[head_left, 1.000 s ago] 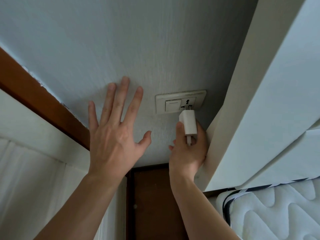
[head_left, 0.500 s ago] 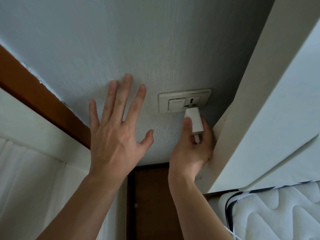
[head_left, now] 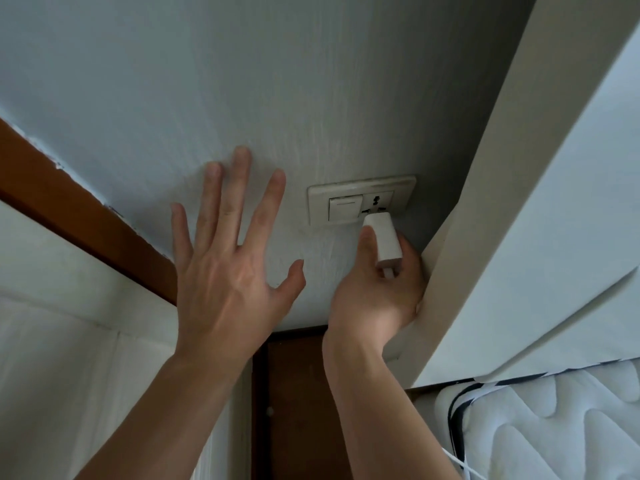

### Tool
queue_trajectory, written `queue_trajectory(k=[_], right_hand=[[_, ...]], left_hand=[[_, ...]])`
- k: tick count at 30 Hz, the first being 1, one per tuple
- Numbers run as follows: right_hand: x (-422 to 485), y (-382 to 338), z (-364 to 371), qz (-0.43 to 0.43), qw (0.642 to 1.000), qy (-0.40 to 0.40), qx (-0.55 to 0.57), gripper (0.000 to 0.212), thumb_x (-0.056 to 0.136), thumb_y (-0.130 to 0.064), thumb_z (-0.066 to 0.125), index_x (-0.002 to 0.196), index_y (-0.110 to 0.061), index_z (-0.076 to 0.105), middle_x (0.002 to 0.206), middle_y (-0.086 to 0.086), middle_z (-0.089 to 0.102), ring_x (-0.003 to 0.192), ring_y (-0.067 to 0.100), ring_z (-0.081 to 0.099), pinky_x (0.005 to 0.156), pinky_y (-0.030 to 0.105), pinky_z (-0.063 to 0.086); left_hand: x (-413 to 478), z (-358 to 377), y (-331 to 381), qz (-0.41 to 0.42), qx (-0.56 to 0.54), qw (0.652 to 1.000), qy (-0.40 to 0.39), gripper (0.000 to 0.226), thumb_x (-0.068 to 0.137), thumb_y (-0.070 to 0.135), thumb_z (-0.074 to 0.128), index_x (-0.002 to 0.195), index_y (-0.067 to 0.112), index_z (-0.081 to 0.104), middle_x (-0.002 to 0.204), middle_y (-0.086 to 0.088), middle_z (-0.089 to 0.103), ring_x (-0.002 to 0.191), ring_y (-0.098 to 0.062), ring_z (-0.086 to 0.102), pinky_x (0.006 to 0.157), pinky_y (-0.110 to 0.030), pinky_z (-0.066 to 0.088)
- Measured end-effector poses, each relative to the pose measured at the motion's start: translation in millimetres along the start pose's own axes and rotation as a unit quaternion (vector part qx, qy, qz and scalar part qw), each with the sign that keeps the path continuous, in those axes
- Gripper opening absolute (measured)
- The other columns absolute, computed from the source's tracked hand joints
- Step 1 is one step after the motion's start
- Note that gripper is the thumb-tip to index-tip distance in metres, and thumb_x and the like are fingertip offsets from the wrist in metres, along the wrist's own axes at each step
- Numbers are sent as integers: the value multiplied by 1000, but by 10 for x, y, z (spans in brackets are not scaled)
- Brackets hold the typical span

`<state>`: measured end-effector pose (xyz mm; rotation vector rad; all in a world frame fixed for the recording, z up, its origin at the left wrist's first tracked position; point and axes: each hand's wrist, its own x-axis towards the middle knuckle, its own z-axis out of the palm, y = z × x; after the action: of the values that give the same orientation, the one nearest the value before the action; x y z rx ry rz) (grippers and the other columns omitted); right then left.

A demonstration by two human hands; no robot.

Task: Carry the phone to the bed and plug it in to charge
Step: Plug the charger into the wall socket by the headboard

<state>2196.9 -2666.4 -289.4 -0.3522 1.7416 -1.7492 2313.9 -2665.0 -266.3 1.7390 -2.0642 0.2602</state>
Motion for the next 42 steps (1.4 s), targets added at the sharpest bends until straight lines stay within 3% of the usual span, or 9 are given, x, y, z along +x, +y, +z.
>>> queue_trajectory(k=[2, 6, 10, 16, 18, 21, 31, 36, 42], right_hand=[[1, 5, 3, -6, 1000, -4, -15, 34, 88, -38, 70, 121, -27, 67, 87, -20, 61, 78, -13, 59, 70, 5, 42], [9, -61, -26, 9, 999, -19, -29, 37, 88, -37, 69, 124, -26, 65, 100, -16, 63, 86, -7, 60, 71, 0, 43], [16, -121, -49, 5, 997, -53, -62, 37, 92, -34, 67, 127, -25, 59, 114, 4, 67, 102, 19, 65, 91, 35, 53], [35, -115, -50, 14, 996, -51, -73, 41, 91, -39, 68, 128, -24, 59, 118, 6, 68, 107, 24, 66, 95, 49, 54], [35, -113, -38, 14, 997, -46, -55, 40, 91, -34, 68, 128, -22, 60, 118, 5, 68, 106, 21, 66, 95, 39, 55], [0, -90, -9, 16, 999, -20, -29, 37, 89, -36, 69, 123, -25, 66, 106, -11, 66, 93, -2, 61, 77, 4, 46], [170, -25, 97, 21, 997, -29, -68, 39, 89, -40, 69, 126, -28, 63, 79, -23, 50, 71, -8, 51, 67, 6, 35], [156, -94, 99, 26, 994, -30, -101, 32, 90, -42, 67, 119, -30, 65, 80, -20, 55, 75, 0, 57, 86, 28, 54], [95, -97, 34, 18, 989, -54, -134, 31, 88, -57, 57, 115, -42, 60, 96, -3, 69, 88, 23, 71, 82, 46, 61]], left_hand=[[0, 16, 22, -2, -5, 1000, -3, 97, 80, 45, 71, 160, 23, 20, 170, -11, 5, 156, -31, 2, 117, -70, 18], [3, 22, -2, -1, -1, 1000, -1, 97, 79, 44, 72, 159, 23, 21, 170, -11, 6, 156, -30, 2, 117, -69, 18], [4, 44, 10, 1, -11, 1000, 6, 97, 79, 43, 72, 159, 23, 21, 169, -11, 6, 156, -31, 2, 117, -70, 18], [-7, 52, 9, -2, -13, 1000, 10, 97, 80, 42, 73, 159, 22, 21, 169, -11, 7, 156, -32, 3, 117, -70, 18], [-1, 62, 11, 1, -15, 1000, 9, 96, 80, 42, 73, 159, 23, 21, 169, -11, 7, 156, -32, 3, 116, -70, 18], [4, 59, -19, -1, -13, 1000, 8, 96, 80, 42, 73, 159, 23, 21, 169, -11, 7, 156, -31, 3, 117, -70, 17], [7, 65, 20, -7, -22, 1000, 7, 95, 81, 44, 71, 159, 23, 22, 169, -11, 6, 156, -32, 3, 116, -70, 20], [10, 47, -29, 5, -11, 1000, 6, 95, 81, 43, 71, 159, 24, 21, 169, -9, 8, 156, -30, 6, 115, -69, 22], [3, 26, -20, -1, -3, 1000, 7, 95, 82, 45, 70, 159, 26, 18, 169, -8, 9, 156, -29, 6, 116, -69, 20]])
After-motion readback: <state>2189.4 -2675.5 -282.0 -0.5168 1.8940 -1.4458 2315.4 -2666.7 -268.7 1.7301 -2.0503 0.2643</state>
